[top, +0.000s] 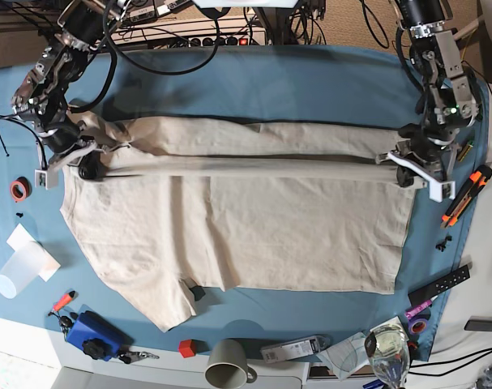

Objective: Fold the T-shirt properly
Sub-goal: 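Lower the held shoulder edge onto the shirt body, folding it over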

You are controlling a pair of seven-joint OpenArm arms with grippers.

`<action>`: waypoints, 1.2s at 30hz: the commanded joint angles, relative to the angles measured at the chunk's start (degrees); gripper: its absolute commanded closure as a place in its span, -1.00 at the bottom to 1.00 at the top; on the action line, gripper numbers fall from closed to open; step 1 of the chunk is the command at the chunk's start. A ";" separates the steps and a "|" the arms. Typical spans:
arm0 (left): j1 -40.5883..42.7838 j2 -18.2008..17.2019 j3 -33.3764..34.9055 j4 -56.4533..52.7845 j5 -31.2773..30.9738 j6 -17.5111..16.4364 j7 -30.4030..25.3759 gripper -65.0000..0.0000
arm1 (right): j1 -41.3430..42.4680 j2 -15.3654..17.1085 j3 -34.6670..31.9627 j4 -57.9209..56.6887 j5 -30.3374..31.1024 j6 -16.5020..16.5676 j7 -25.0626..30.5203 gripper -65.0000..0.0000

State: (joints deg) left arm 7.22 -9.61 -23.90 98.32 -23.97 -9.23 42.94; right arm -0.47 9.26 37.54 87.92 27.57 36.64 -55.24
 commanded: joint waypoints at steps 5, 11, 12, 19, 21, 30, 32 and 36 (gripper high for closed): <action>-1.90 -0.74 2.47 0.87 6.32 2.05 -4.04 1.00 | 3.91 2.47 0.26 -0.31 -0.09 -0.15 1.92 1.00; -4.11 -0.76 2.51 -0.83 6.45 2.54 -4.04 1.00 | 5.09 3.10 0.26 -0.31 -1.68 -0.17 2.89 1.00; -4.74 -0.79 2.51 -1.97 6.45 2.51 -4.07 1.00 | 5.11 3.13 0.26 -0.31 -1.73 -0.17 3.21 1.00; -10.40 -0.92 2.51 -11.56 6.45 2.54 -3.98 1.00 | 5.40 3.13 0.17 -0.31 -1.70 -0.13 3.39 1.00; -11.04 -0.92 2.51 -11.80 6.45 2.56 -3.72 1.00 | 5.40 3.13 -0.35 -0.31 -1.73 -0.02 3.32 1.00; -11.39 -1.07 2.51 -11.80 6.43 -1.42 -3.41 0.42 | 7.43 3.45 -2.73 -0.28 -1.97 1.38 3.43 0.43; -11.56 -1.27 2.51 -11.80 6.43 -1.38 -3.41 0.36 | 8.83 4.07 -2.71 -0.28 -2.16 1.07 3.32 0.43; -12.04 -2.27 2.49 -11.63 6.45 -1.33 -2.14 0.36 | 10.97 5.57 -2.73 -0.28 -2.34 0.83 1.79 0.43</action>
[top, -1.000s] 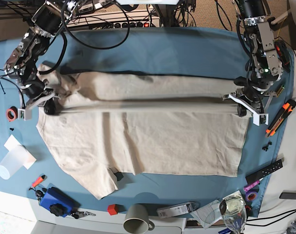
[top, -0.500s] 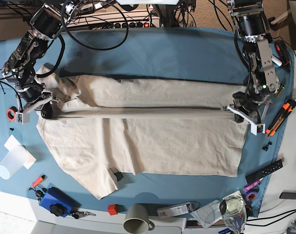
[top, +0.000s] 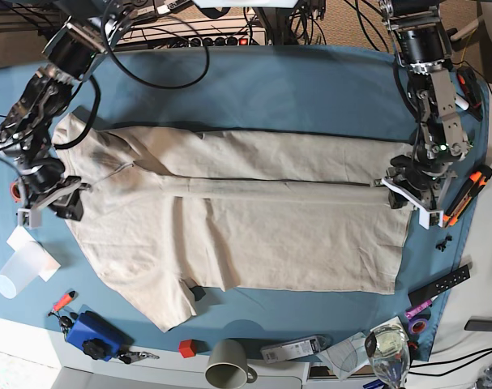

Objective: Fold the T-shirt properly
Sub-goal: 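Lower the held shoulder edge onto the shirt body, folding it over, then open both grippers and reposition them at the folded edge corners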

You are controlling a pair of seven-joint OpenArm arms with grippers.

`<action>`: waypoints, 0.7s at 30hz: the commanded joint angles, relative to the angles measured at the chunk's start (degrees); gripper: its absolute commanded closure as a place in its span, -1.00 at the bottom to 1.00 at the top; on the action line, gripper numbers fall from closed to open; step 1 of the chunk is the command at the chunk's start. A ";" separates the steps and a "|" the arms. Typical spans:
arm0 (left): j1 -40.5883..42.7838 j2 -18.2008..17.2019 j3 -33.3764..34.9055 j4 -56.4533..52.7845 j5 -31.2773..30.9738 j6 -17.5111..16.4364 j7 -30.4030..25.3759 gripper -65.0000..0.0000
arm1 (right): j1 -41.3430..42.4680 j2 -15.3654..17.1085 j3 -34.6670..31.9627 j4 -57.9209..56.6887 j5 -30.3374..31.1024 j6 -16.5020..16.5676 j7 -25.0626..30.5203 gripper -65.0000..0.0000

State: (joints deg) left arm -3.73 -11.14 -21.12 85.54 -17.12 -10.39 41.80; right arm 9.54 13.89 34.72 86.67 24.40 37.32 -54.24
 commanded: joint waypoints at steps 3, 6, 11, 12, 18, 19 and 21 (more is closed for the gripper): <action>-1.20 -1.55 -0.37 3.19 -0.44 0.31 3.23 0.36 | 1.60 1.86 0.26 0.96 1.92 0.15 -0.22 0.43; -1.20 -1.57 -0.81 6.80 -1.49 0.46 7.04 0.36 | 1.75 2.75 0.26 1.01 4.98 0.15 -1.81 0.43; -1.18 -1.60 -1.27 11.50 -2.49 0.42 9.25 0.20 | 1.75 3.91 0.26 1.07 7.13 0.22 -3.26 0.43; -1.18 -1.60 -1.27 12.02 -2.47 0.42 9.22 0.15 | 1.79 4.20 0.26 1.07 7.13 0.22 -3.17 0.43; -0.55 -1.70 -1.31 12.61 -2.40 0.44 14.03 0.09 | 1.90 6.12 1.44 1.09 8.98 0.17 -6.27 0.43; 0.02 -2.01 -1.29 13.03 -2.62 0.44 14.67 0.09 | 1.90 6.12 2.54 1.09 10.47 0.17 -7.15 0.43; 1.46 -2.67 -1.64 14.82 -3.02 0.44 15.76 0.09 | 1.90 6.12 5.53 1.14 13.73 0.31 -8.83 0.43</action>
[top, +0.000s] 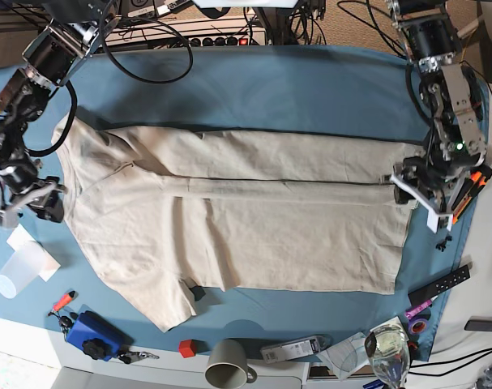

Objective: Fold the T-shirt properly
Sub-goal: 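Open both grippers and reposition them at the folded edge corners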

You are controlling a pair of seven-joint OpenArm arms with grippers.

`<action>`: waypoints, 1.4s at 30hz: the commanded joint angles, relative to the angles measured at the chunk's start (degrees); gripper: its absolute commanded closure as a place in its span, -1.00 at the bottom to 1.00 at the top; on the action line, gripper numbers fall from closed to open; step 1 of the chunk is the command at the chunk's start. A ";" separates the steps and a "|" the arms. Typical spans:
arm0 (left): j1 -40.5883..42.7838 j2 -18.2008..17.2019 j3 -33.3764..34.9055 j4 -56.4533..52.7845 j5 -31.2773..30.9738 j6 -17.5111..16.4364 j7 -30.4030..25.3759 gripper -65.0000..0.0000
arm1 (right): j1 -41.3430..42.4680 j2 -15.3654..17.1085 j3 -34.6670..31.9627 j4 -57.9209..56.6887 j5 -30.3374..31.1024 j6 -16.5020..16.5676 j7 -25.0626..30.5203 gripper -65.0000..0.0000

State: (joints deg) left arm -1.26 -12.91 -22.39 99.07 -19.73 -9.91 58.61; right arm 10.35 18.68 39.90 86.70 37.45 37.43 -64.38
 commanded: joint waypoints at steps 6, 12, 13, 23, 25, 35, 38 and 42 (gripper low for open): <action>6.14 -1.38 -7.21 7.91 -4.42 -0.24 -1.62 0.09 | 0.76 1.36 9.29 1.11 5.44 1.16 -2.95 0.43; 10.78 -1.25 -9.53 7.82 -9.05 -2.01 -3.96 0.09 | -0.92 1.33 10.84 1.09 6.05 1.11 -3.41 0.43; 10.78 -1.22 -9.51 7.82 -9.05 -2.01 -4.31 0.09 | -1.16 1.33 10.84 1.09 6.05 1.09 -3.63 0.43; 10.56 -1.22 -9.51 0.02 -11.72 -4.42 -6.60 0.09 | -1.99 1.36 10.84 1.09 6.01 1.05 -5.92 0.43; 9.92 -1.20 -9.51 -1.18 -11.80 -5.22 -6.49 0.09 | -2.16 1.36 10.84 1.09 5.88 1.03 -5.99 0.43; 8.87 -1.07 -6.88 -4.28 -15.06 -6.27 -2.10 0.09 | -3.06 3.89 13.11 1.09 5.11 -1.49 -7.21 0.43; 8.87 -1.07 -7.04 -3.61 -15.04 -6.25 -1.57 0.09 | -4.04 3.87 13.35 1.07 4.33 -1.60 -7.15 0.43; 8.90 -1.07 -7.04 -3.37 -15.02 -6.25 -1.05 0.09 | -6.75 3.85 13.35 1.03 3.19 -3.30 -7.15 0.43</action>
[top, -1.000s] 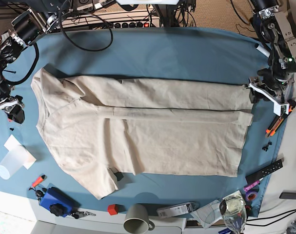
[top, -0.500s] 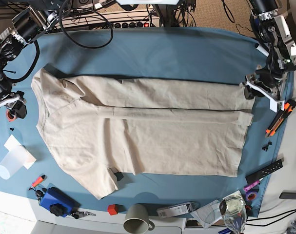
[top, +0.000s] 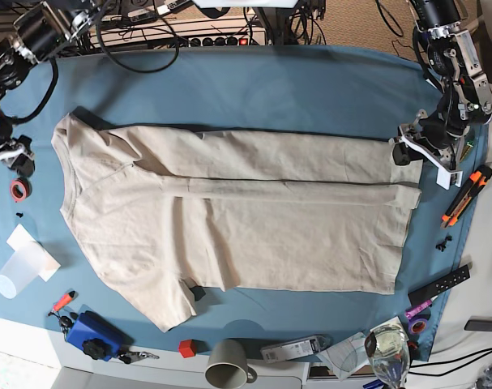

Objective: Fold the T-shirt properly
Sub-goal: 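Open both grippers and reposition them at the folded edge corners, then grasp the folded edge corners with both grippers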

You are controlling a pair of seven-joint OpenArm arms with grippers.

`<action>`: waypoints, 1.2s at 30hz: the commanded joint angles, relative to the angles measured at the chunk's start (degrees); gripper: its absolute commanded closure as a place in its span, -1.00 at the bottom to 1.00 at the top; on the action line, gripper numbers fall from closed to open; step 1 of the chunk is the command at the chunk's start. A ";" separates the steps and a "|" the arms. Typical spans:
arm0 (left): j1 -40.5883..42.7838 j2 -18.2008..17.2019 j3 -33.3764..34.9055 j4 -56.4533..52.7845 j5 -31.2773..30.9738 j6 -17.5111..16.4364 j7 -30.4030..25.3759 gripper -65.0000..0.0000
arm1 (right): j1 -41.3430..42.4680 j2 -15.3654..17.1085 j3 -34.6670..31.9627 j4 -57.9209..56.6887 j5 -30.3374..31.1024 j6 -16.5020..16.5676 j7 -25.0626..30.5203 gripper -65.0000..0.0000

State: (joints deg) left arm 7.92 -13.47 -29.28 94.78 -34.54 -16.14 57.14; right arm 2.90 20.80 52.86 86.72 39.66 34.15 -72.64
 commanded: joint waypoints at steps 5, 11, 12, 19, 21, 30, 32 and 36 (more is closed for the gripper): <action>-0.28 -0.50 -0.15 0.92 -0.24 -0.02 0.98 0.09 | -2.38 1.70 0.37 1.01 -0.48 -1.70 0.98 0.43; -0.31 -0.52 -0.15 0.92 -0.33 -0.04 0.94 0.09 | -4.98 0.72 0.35 0.92 -0.44 -2.12 0.09 0.43; -0.31 -0.52 -0.15 0.92 -0.48 -0.04 0.94 0.09 | -5.18 0.20 0.35 0.92 -0.50 -2.12 0.04 0.43; -0.31 -0.52 -0.15 0.92 -1.92 -0.07 0.94 0.09 | -5.49 -4.94 0.22 0.90 -0.94 -2.08 0.20 0.43; -0.31 -0.52 -0.15 0.92 -1.97 -0.44 0.92 0.09 | -6.10 -5.27 -0.76 0.90 -2.51 -2.05 1.05 0.43; -0.31 -0.52 -0.15 0.92 -2.16 -0.46 0.92 0.09 | -8.59 -5.20 -4.11 0.92 -8.61 0.66 5.68 0.42; -0.31 -0.52 -0.15 0.92 -2.16 -0.46 0.92 0.09 | -8.59 -4.96 -4.11 0.92 -7.32 2.84 5.16 0.42; -0.31 -0.52 -0.15 0.92 -2.14 -0.46 0.92 0.09 | -8.57 -2.60 -4.11 0.92 -2.49 2.97 2.36 0.11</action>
State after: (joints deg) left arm 7.94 -13.50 -29.28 94.87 -36.14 -16.21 58.06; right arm -6.17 16.62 48.56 86.72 36.40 37.12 -71.13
